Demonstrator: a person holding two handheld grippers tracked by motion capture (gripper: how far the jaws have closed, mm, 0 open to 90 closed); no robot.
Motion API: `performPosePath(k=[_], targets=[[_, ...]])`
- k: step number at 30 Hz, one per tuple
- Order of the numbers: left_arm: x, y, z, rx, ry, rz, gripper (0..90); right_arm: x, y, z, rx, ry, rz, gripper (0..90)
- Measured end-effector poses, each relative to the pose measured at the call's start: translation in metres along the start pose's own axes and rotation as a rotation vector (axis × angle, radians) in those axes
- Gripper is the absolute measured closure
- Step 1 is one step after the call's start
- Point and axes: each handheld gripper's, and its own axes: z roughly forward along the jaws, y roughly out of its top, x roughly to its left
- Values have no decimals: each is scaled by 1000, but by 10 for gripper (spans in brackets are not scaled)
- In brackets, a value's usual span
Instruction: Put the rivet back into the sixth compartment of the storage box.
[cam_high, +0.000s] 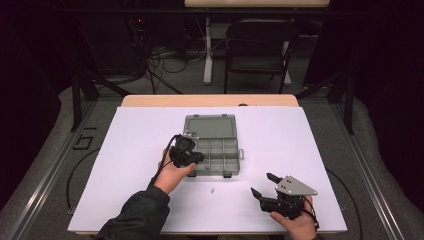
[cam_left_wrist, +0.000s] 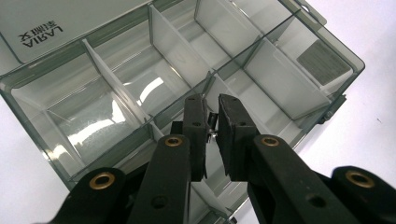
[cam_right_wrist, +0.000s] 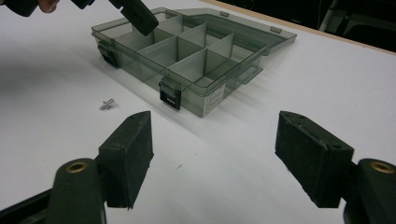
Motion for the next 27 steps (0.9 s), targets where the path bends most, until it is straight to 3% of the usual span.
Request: performPosePath(k=[5,13,19,27], targets=[[1,0,-2,2,1,-10,671,0,0,0,1,-1,0,272],[-5,-2,-12,-43,7,-40,429,0,0,0,1,-1,2,272],[-11,-3,-21,-59,0,-18,363,0,0,0,4,-5,2,272],[-21,-7,-31,-76,-24,4,346,0,0,1,2,-1,5,272]])
